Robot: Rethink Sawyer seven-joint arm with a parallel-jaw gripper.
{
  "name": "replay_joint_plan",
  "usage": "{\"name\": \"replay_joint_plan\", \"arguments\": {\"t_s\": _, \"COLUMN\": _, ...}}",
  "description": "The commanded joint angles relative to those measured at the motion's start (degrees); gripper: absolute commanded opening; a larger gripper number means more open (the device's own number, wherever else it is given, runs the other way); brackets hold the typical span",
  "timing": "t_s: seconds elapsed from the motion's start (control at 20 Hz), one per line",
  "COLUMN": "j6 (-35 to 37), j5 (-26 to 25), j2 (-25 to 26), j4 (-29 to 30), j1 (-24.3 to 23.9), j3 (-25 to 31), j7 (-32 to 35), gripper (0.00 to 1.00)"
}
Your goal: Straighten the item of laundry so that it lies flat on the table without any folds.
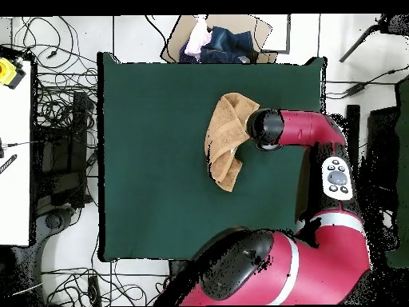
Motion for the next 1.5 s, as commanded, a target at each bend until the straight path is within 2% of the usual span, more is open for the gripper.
{"name": "replay_joint_plan", "arguments": {"t_s": 0.05, "j6": -8.5, "j5": -3.4, "j2": -0.4, "j4": 3.2, "j1": 1.1, "j3": 0.5, "j7": 2.8, "gripper": 1.0}}
{"name": "replay_joint_plan", "arguments": {"t_s": 0.4, "j6": -14.6, "j5": -3.9, "j2": -1.6, "j4": 6.1, "j1": -0.9, "j3": 2.5, "j7": -1.2, "gripper": 1.0}}
{"name": "replay_joint_plan", "arguments": {"t_s": 0.7, "j6": -8.2, "j5": -0.9, "j2": -5.1, "j4": 8.6, "j1": -1.8, "j3": 3.1, "j7": -4.4, "gripper": 1.0}}
{"name": "replay_joint_plan", "arguments": {"t_s": 0.95, "j6": -6.2, "j5": -0.7, "j2": -6.6, "j4": 9.2, "j1": -1.9, "j3": 3.2, "j7": -5.1, "gripper": 1.0}}
{"name": "replay_joint_plan", "arguments": {"t_s": 1.1, "j6": -2.4, "j5": -1.2, "j2": -6.1, "j4": 7.7, "j1": -0.6, "j3": 1.7, "j7": -5.3, "gripper": 1.0}}
{"name": "replay_joint_plan", "arguments": {"t_s": 1.3, "j6": 10.7, "j5": -2.8, "j2": -5.0, "j4": 2.7, "j1": 3.6, "j3": -3.4, "j7": -5.8, "gripper": 1.0}}
{"name": "replay_joint_plan", "arguments": {"t_s": 1.5, "j6": 16.2, "j5": -3.7, "j2": -3.7, "j4": -0.5, "j1": 5.7, "j3": -5.2, "j7": -4.7, "gripper": 1.0}}
